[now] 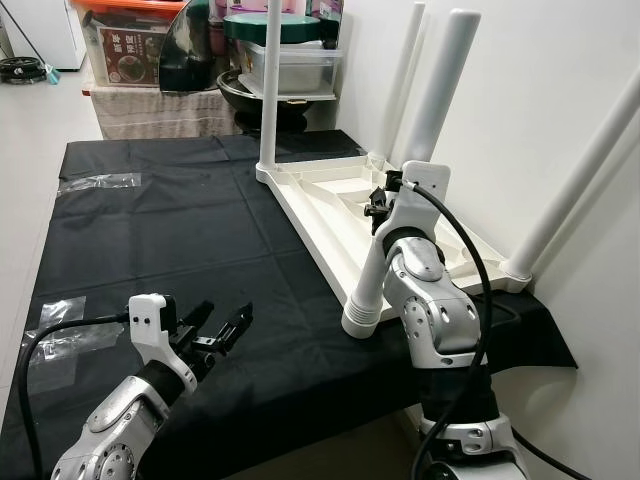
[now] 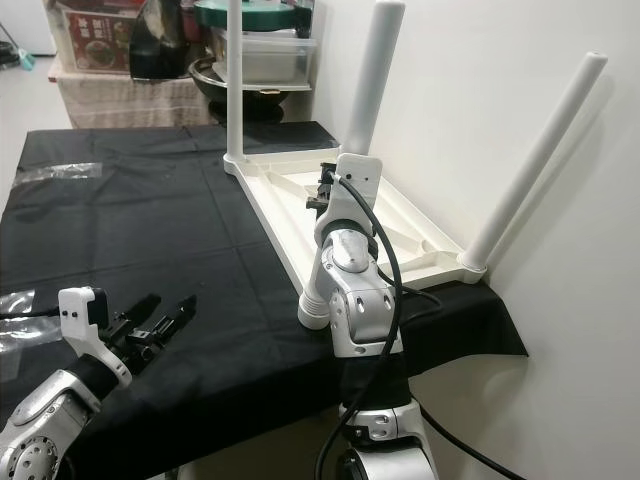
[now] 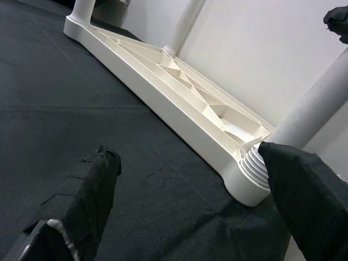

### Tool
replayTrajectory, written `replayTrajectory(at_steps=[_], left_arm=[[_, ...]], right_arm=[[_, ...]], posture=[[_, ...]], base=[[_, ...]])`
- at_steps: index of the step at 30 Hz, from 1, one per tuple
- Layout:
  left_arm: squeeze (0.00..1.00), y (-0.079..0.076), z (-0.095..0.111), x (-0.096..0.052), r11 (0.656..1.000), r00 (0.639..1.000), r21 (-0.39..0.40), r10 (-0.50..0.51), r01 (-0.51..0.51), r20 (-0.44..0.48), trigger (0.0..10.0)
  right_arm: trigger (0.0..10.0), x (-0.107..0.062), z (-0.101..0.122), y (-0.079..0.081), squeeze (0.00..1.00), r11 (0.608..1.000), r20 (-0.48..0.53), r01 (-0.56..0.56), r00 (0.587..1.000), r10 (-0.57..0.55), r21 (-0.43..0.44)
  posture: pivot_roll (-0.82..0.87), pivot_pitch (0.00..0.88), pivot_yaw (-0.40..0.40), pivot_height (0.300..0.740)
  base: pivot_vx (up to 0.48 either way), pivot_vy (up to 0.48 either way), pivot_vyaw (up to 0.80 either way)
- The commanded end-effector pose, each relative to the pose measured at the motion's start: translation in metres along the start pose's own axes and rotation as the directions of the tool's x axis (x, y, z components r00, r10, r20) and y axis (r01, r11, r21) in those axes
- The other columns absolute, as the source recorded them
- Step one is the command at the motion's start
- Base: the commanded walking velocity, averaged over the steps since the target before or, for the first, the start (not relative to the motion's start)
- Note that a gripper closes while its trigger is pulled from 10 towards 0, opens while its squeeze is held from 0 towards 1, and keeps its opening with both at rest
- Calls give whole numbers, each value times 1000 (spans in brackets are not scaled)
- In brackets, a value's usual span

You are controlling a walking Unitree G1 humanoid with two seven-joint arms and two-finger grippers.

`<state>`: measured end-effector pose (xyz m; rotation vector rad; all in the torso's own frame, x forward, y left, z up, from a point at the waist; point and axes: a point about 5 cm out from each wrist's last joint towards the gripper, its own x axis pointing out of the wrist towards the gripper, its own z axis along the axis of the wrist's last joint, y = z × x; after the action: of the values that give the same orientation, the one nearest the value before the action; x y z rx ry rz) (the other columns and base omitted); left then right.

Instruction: Building children table

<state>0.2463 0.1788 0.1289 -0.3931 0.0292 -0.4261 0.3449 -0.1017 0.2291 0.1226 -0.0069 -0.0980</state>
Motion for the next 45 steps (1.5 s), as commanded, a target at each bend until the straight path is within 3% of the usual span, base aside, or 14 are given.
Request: replayTrajectory(at_steps=[1,14,15,18,19,22,23,24,25,26,35,45], left_arm=[[0,0,-3,2,1000,1000,-5,-9,9,-20,10000],[0,1,-3,1,1000,1000,-5,-11,11,-22,10000],[0,1,-3,1,1000,1000,-5,-11,11,-23,10000],[0,1,-3,1,1000,1000,-5,-11,11,-23,10000],[0,1,-3,1,1000,1000,-5,-12,12,-23,10000],[0,1,-3,1,1000,1000,-5,-12,12,-23,10000],[0,1,-3,1,1000,1000,-5,-12,12,-24,10000],[0,1,-4,2,1000,1000,-5,-12,12,-25,10000],[0,1,-4,2,1000,1000,-5,-12,12,-25,10000],[0,1,-4,2,1000,1000,-5,-12,12,-26,10000],[0,1,-4,1,1000,1000,-4,-13,13,-29,10000],[0,2,-4,1,1000,1000,-3,-10,10,-28,10000]], right_arm=[[10000,2,-24,-9,0,1000,-113,23,993,-24,-4],[10000,2,-17,-9,0,1000,-95,28,995,-26,13],[10000,2,-14,-10,337,999,-84,28,996,-26,17],[10000,3,-13,-10,337,999,-79,28,996,-27,18],[10000,3,-11,-10,471,999,-71,29,997,-27,21],[10000,3,-11,-10,471,999,-71,29,997,-27,21],[10000,3,-8,-10,553,999,-60,29,998,-28,23],[10000,2,-4,-10,780,999,-46,29,999,-27,29],[10000,2,-4,-10,780,999,-46,29,999,-27,29],[10000,2,-2,-10,984,999,-36,28,999,-27,34],[10000,1,16,-8,1000,998,44,2,999,-5,69],[10000,3,11,-11,1000,997,14,-3,1000,2,74]], posture=[[13,0,-111,740],[11,0,-108,740],[11,0,-108,740],[10,0,-106,740],[10,0,-106,740],[10,0,-106,740],[9,0,-105,740],[9,0,-104,740],[9,0,-104,740],[9,0,-104,740],[8,0,-102,740],[13,0,-105,740]], base=[[0,0,0],[0,0,0],[0,0,0],[0,0,0],[0,0,0],[0,0,0],[0,0,0],[0,0,0],[0,0,0],[0,0,0],[0,0,0],[0,0,0]])
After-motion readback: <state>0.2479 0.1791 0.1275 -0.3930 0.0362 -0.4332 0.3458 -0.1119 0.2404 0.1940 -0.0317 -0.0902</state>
